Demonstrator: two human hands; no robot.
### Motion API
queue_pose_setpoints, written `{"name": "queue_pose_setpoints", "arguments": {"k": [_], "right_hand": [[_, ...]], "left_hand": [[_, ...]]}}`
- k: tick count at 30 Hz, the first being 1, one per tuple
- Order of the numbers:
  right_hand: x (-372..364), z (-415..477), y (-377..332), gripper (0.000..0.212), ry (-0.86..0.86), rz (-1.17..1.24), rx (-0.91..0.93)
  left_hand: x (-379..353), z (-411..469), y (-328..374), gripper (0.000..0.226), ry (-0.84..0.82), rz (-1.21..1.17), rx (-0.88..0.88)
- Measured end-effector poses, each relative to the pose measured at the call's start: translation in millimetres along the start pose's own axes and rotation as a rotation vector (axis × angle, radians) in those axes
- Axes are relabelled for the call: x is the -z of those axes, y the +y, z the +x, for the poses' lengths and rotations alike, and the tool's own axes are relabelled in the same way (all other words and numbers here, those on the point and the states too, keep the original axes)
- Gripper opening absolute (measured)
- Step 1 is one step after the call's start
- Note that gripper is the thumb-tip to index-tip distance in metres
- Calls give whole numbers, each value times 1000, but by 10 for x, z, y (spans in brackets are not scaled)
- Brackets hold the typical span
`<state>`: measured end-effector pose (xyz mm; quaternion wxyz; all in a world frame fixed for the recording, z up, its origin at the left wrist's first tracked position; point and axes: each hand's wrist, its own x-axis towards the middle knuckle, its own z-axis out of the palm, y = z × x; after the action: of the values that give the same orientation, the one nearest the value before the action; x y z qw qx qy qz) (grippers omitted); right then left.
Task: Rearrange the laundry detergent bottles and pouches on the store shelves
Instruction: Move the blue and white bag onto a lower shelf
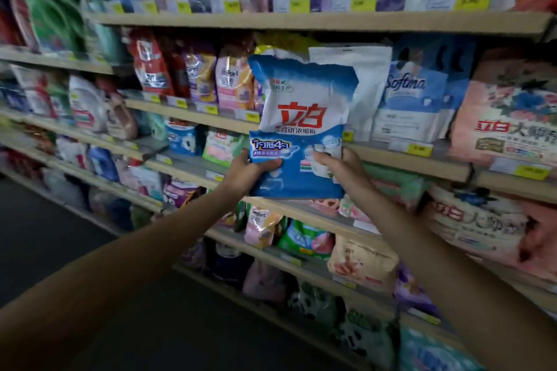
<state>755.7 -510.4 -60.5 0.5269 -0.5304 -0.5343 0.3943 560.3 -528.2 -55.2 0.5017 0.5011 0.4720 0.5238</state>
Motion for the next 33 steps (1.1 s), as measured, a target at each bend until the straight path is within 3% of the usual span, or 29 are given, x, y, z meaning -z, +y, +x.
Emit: {"name": "queue_pose_setpoints", "arguments": {"k": [7, 19, 25, 29, 33], "right_hand": [[-1250, 327, -92, 38, -134, 14, -7], [-3205, 1643, 23, 23, -275, -2, 7], [-3699, 2265, -76, 40, -296, -30, 17], [-3842, 2565, -102, 31, -263, -36, 19], [-3966, 2867, -142, 39, -183, -16, 51]], "left_hand": [[1157, 219, -47, 28, 147, -40, -8], [2832, 1476, -173, 22, 359, 10, 43], [3215, 2061, -100, 34, 354, -1, 30], [3349, 2421, -96, 40, 329, -19, 16], [3431, 2877, -81, 45, 329, -17, -36]]}}
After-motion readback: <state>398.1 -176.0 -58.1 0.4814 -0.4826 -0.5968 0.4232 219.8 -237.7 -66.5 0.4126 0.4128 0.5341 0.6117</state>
